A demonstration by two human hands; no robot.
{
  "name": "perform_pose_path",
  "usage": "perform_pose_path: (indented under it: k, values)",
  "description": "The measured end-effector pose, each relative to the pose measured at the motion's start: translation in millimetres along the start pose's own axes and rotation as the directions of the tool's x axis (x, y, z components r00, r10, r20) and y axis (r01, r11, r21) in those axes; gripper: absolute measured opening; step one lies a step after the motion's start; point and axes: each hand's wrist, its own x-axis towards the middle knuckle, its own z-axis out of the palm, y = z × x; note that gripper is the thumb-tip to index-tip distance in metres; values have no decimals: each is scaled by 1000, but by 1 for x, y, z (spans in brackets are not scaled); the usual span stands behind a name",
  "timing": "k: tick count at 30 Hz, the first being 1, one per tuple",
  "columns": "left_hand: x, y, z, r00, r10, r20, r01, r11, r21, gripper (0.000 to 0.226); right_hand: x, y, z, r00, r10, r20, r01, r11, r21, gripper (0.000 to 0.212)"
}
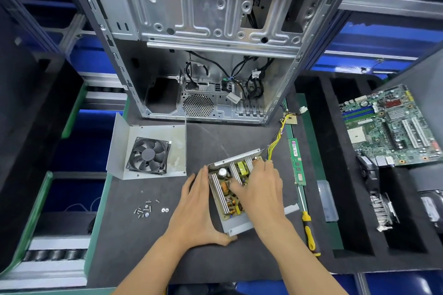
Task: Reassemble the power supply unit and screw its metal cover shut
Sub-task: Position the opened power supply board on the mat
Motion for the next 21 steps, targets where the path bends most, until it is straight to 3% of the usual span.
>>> perform_pose_path:
  k: [21]
  values:
    - [0,0,0,1000,-6,13,6,1000,-4,163,0,-1,1,1000,-27,3,27,998,-57,47]
